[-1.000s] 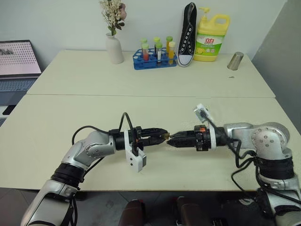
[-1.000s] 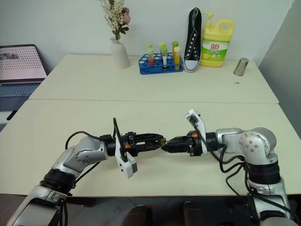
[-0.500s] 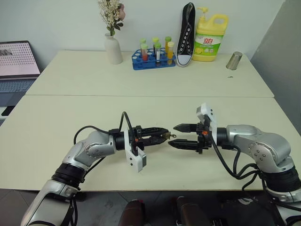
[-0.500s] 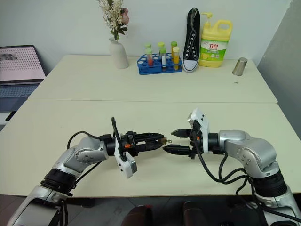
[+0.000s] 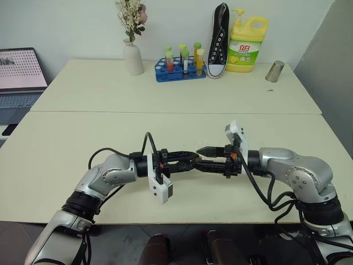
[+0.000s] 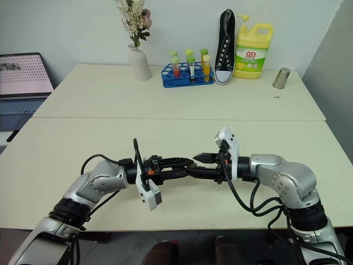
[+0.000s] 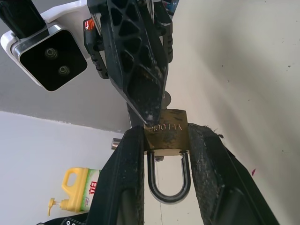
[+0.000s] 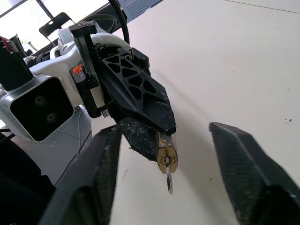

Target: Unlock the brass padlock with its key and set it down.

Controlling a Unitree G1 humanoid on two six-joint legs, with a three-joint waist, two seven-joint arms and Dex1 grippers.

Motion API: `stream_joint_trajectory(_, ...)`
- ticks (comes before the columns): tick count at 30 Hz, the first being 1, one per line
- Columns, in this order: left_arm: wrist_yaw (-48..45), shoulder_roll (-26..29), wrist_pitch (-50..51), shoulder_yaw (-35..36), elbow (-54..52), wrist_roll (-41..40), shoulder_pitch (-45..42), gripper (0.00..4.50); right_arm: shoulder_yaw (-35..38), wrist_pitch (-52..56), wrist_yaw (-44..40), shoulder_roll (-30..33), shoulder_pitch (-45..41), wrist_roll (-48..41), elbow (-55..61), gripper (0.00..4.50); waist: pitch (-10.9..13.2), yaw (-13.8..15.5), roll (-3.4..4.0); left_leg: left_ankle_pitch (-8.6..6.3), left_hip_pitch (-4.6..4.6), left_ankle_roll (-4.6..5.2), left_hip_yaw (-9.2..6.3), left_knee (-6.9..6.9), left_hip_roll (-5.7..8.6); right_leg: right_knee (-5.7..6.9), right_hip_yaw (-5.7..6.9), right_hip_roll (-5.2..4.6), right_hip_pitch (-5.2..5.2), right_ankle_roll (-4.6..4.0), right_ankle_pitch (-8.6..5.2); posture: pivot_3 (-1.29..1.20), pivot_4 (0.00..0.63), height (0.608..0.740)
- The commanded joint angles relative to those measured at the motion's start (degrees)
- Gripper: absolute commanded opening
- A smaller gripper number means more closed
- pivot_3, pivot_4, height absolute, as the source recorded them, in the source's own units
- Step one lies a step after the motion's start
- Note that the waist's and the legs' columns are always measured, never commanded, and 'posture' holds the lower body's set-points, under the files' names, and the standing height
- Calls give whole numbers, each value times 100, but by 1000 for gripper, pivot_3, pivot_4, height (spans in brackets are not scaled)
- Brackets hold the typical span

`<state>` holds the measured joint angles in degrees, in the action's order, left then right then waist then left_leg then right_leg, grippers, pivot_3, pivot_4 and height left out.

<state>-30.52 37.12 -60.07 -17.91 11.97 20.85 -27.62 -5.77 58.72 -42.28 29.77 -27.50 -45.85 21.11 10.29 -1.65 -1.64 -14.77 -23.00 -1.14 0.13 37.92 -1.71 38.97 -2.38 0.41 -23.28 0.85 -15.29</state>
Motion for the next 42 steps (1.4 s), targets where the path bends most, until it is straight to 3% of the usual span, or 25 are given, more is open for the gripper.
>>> stream_joint_trajectory(1,64,-36,26,30,-149,-135,-32,964,25,-24,-69,-7,-68,-71,113,1703,0,0,0,0,0,0,0,0,0,0,0,0,0,0,0,0,150,740)
stream_joint_trajectory(5,97,-57,62,69,-137,-113,-13,964,-3,-17,-144,26,-82,-82,127,199,0,0,0,0,0,0,0,0,0,0,0,0,0,0,0,0,150,740)
stream_joint_trajectory(6,98,-58,66,69,-139,-109,-11,964,-12,-22,-159,36,-83,-76,130,111,0,0,0,0,0,0,0,0,0,0,0,0,0,0,0,0,150,740)
stream_joint_trajectory(31,-83,-51,315,23,-255,-532,128,964,34,41,-300,54,-98,-227,209,113,0,0,0,0,0,0,0,0,0,0,0,0,0,0,0,0,150,740)
stream_joint_trajectory(32,-95,-54,325,27,-263,-546,133,1704,39,42,-302,55,-99,-229,208,113,0,0,0,0,0,0,0,0,0,0,0,0,0,-1,0,0,150,740)
stream_joint_trajectory(40,-74,-54,397,84,-314,-537,186,4330,65,44,-305,66,-96,-246,209,109,0,0,0,0,0,0,-1,0,0,0,0,0,0,0,0,0,150,740)
stream_joint_trajectory(42,-72,-26,410,109,-299,-550,225,4336,67,31,-290,55,-103,-233,195,109,0,0,0,0,0,0,0,0,0,0,0,0,0,0,0,0,150,740)
